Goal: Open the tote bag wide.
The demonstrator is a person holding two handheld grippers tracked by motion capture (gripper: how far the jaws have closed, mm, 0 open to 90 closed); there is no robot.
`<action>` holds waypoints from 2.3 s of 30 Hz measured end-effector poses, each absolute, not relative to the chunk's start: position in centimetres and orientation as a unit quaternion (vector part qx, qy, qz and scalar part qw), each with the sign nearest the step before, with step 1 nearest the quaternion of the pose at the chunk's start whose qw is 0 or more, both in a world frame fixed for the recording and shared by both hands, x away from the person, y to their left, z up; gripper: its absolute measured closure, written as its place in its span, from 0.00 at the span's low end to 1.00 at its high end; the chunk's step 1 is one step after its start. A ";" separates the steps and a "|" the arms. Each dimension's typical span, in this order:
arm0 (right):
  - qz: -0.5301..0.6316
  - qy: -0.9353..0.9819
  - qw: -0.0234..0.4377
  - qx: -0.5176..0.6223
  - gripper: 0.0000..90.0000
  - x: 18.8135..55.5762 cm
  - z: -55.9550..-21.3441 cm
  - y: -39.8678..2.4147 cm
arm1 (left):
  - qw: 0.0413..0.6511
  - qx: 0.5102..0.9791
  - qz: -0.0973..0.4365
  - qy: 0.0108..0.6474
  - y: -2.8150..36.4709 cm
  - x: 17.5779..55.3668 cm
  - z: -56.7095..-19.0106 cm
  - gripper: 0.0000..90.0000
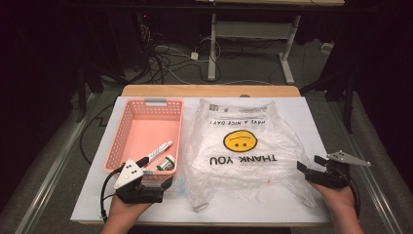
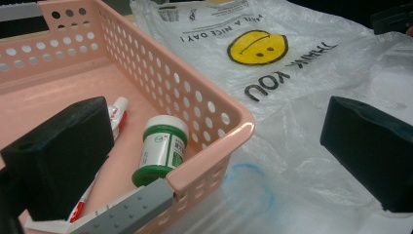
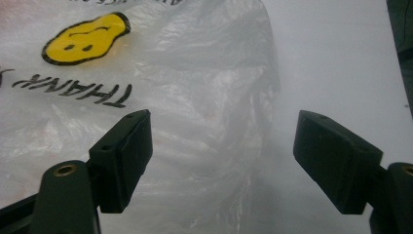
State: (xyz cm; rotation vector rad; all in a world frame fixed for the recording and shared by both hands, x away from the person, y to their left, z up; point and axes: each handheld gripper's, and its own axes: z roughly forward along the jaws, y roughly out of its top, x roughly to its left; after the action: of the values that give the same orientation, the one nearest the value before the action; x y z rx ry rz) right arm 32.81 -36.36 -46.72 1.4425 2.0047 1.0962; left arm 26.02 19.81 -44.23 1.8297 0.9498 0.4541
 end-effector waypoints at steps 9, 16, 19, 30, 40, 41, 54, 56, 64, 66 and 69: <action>0.371 0.724 0.195 0.548 0.37 33.5 -47.5 -36.7 | 0.492 0.758 0.189 0.385 19.7 26.0 -44.2 0.00; 0.353 0.735 0.186 0.548 0.54 33.7 -47.8 -36.4 | 0.491 0.759 0.190 0.383 19.6 25.9 -44.2 0.00; 0.353 0.737 0.187 0.546 0.69 33.6 -47.8 -36.3 | 0.490 0.760 0.190 0.383 19.5 25.9 -44.2 0.00; 0.363 0.742 0.205 0.526 1.00 33.0 -47.6 -36.2 | 0.489 0.760 0.192 0.382 19.6 25.9 -44.2 0.00; 0.366 0.738 0.218 0.523 1.00 30.1 -47.1 -35.9 | 0.495 0.757 0.187 0.384 19.7 25.9 -44.1 0.00; 0.365 0.740 0.222 0.520 1.00 29.6 -46.9 -35.7 | 0.495 0.757 0.186 0.384 19.8 25.9 -44.1 0.00; 0.384 0.756 0.199 0.491 0.78 23.7 -46.4 -35.5 | 0.496 0.753 0.175 0.396 19.9 25.7 -43.9 0.00; 0.396 0.748 0.209 0.489 0.68 23.7 -45.8 -35.7 | 0.496 0.755 0.170 0.393 19.9 25.7 -43.9 0.01; 0.420 0.730 0.228 0.489 0.48 28.6 -44.1 -36.8 | 0.489 0.762 0.164 0.392 19.5 25.6 -43.8 0.01; 0.421 0.729 0.227 0.490 0.47 29.5 -44.1 -36.8 | 0.487 0.765 0.160 0.390 19.4 25.6 -43.8 0.01; 0.420 0.729 0.229 0.490 0.45 32.2 -44.1 -36.8 | 0.491 0.763 0.160 0.389 19.5 25.4 -43.6 0.01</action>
State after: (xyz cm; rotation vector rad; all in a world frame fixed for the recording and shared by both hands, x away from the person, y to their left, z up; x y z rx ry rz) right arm 32.16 -36.75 -44.14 1.3477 2.0061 1.1554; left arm 25.44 19.45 -43.56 1.8515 0.9447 0.3883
